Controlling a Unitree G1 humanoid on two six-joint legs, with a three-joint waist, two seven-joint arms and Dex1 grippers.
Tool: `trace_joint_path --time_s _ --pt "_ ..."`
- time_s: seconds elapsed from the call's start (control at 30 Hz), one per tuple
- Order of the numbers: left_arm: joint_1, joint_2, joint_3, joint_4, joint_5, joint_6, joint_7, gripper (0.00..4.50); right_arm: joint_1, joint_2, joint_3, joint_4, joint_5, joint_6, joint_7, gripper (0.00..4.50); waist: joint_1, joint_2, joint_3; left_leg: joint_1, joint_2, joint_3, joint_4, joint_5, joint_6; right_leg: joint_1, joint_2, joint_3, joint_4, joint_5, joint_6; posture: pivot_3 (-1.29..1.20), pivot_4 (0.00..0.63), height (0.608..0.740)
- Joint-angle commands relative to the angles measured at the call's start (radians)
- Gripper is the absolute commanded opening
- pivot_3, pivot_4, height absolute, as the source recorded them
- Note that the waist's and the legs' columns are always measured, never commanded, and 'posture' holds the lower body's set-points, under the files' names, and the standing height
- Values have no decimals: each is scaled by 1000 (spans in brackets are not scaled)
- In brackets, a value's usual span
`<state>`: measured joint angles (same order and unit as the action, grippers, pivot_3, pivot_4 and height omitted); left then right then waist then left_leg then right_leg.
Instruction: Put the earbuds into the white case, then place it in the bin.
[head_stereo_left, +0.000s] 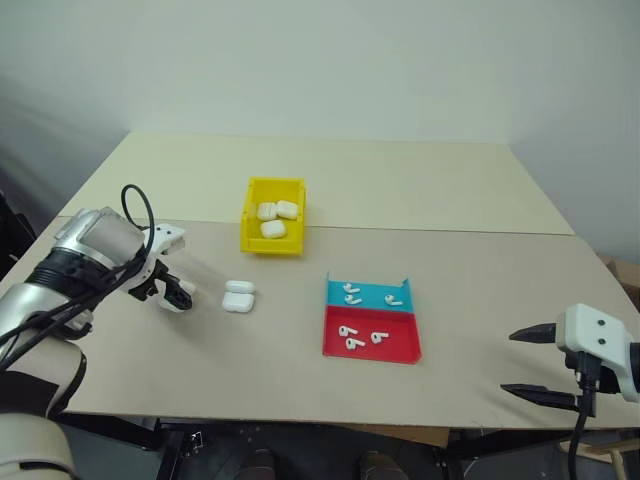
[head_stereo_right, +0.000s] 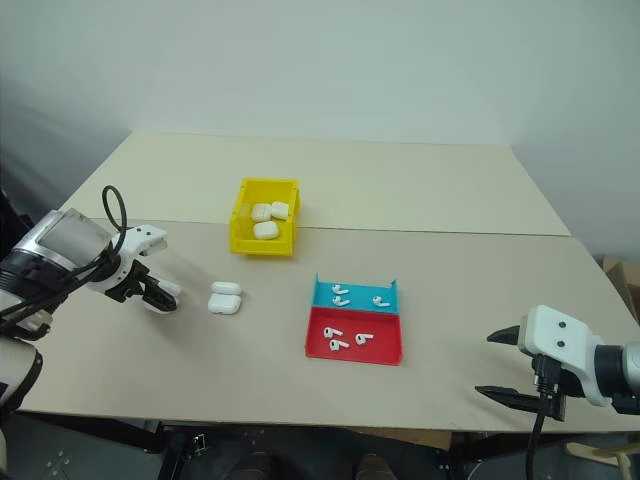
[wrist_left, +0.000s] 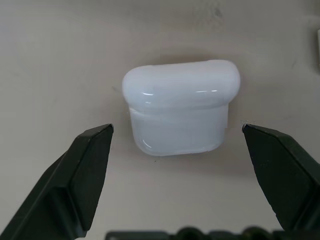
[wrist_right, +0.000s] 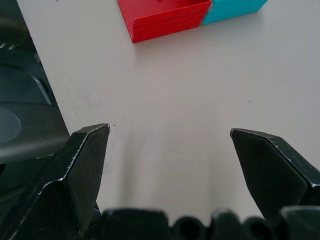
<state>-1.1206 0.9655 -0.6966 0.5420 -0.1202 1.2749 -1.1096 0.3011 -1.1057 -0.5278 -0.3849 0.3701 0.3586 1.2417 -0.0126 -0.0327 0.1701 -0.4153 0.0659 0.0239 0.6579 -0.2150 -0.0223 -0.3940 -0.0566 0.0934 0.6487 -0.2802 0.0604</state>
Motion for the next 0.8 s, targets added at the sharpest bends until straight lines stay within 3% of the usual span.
trace_joint_path --time_s 0.03,0.57,0.73,0.8 --pt "4 6 9 -6 28 -16 -25 4500 0 1 -40 -15 -7 2 -4 4471 0 0 0 0 0 0 0 0 0 0 0 0 0 0 0 0 150 740" --pt "25 -50 47 42 78 -42 -9 4500 4 -3 -35 -20 -27 -1 -7 4471 0 0 0 0 0 0 1 0 0 1 0 0 1 0 0 0 150 740" --pt "27 -48 54 35 93 -44 -16 2891 8 -1 -37 -24 -36 2 -8 4500 0 0 0 0 0 0 1 0 0 1 0 0 0 0 0 0 150 740" --pt "22 -41 59 26 89 -38 -33 2752 5 0 -35 -25 -35 3 -10 4500 0 0 0 0 0 0 1 0 0 1 0 0 0 0 0 0 150 740"
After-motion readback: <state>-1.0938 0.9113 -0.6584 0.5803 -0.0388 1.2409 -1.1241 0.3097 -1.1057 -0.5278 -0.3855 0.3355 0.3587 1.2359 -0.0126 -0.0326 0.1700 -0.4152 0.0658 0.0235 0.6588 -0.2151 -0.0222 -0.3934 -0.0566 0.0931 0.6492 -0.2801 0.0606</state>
